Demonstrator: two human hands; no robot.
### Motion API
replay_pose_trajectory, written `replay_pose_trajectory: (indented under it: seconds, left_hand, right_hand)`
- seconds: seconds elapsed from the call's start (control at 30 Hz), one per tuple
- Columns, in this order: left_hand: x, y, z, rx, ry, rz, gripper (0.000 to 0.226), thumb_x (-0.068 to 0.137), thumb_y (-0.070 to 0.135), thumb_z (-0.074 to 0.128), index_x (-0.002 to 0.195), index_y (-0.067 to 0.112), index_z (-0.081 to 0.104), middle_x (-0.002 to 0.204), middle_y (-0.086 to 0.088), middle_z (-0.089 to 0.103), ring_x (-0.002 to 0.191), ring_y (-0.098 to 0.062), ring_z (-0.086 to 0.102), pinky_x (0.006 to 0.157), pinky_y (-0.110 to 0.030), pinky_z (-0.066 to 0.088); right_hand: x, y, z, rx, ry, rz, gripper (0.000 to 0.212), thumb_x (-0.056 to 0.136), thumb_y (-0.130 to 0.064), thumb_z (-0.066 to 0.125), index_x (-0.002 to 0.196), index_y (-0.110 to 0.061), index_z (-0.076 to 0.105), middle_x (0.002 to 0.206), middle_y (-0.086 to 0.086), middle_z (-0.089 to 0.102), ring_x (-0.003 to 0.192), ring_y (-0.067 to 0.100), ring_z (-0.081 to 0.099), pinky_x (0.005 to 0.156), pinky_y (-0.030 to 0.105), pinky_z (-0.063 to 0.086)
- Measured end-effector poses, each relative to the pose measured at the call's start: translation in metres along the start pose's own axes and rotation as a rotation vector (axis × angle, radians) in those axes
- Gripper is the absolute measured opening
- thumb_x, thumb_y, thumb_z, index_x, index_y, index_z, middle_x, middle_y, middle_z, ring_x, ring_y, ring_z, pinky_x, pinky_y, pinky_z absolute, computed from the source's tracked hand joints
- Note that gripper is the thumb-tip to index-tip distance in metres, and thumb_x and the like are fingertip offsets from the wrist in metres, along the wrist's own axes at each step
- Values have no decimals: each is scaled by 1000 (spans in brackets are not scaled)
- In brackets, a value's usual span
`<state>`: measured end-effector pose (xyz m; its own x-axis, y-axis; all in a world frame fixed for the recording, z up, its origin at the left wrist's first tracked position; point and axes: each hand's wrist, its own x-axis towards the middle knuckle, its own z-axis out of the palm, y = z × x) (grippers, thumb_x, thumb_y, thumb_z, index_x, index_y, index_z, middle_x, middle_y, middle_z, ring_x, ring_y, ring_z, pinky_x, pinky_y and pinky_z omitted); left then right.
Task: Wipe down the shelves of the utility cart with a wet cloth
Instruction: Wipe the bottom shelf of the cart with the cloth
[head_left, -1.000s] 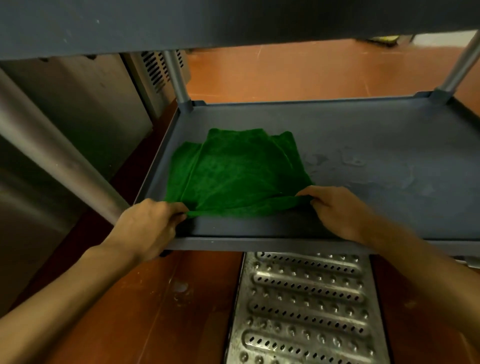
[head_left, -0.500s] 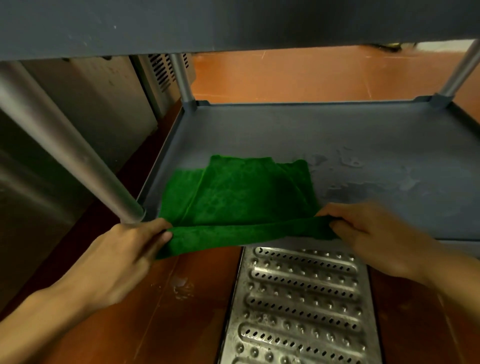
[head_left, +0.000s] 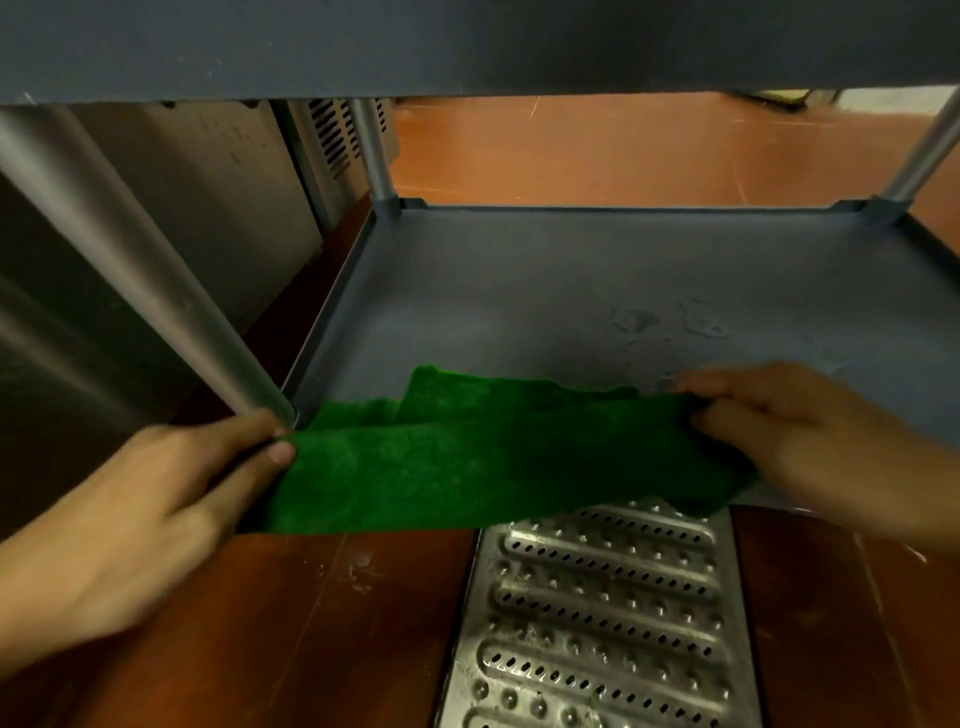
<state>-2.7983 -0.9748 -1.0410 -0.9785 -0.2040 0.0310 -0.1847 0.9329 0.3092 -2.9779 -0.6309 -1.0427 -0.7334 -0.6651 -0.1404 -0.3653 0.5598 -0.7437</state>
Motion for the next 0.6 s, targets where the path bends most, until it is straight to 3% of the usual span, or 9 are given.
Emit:
replay_pose_trajectory:
  seconds: [0.1, 0.17, 0.27, 0.43, 0.6]
  left_hand:
    - [25, 13, -11, -166, 13, -36, 21, 93, 51, 44, 99, 43, 63, 80, 20, 70, 64, 1, 68, 52, -24, 53]
    - [48, 23, -14, -270, -5, -71, 20, 93, 45, 48, 99, 39, 66, 84, 14, 72, 64, -4, 71, 57, -33, 59]
    - [86, 32, -11, -390, 18, -144, 17, 101, 31, 52, 105, 28, 69, 101, 4, 71, 70, -20, 75, 70, -44, 63]
    - [151, 28, -2, -157, 212, -31, 26, 102, 21, 51, 116, 12, 71, 110, -16, 72, 98, -36, 69, 94, -48, 53]
    - [192, 17, -5, 84, 315, 78, 27, 101, 14, 48, 112, 1, 69, 109, -27, 68, 96, -42, 64, 87, -44, 50]
  right_hand:
    - [28, -9, -15, -11, 110, -12, 30, 97, -17, 48, 83, -26, 72, 80, 8, 71, 79, 32, 64, 78, 45, 51]
    - [54, -14, -23, -36, 204, -7, 34, 97, -6, 47, 81, -23, 71, 83, 6, 71, 80, 26, 63, 80, 36, 50]
    - [93, -15, -35, -79, 352, 24, 31, 97, -5, 44, 100, -18, 72, 101, 6, 67, 91, 15, 57, 69, 21, 43]
    - [133, -3, -51, -156, 444, 40, 37, 95, -8, 42, 113, -19, 72, 119, 7, 67, 110, 17, 57, 90, 18, 38]
    - [150, 8, -47, -231, 594, -70, 43, 90, -4, 41, 116, -20, 71, 121, 5, 69, 116, 21, 60, 103, 21, 42]
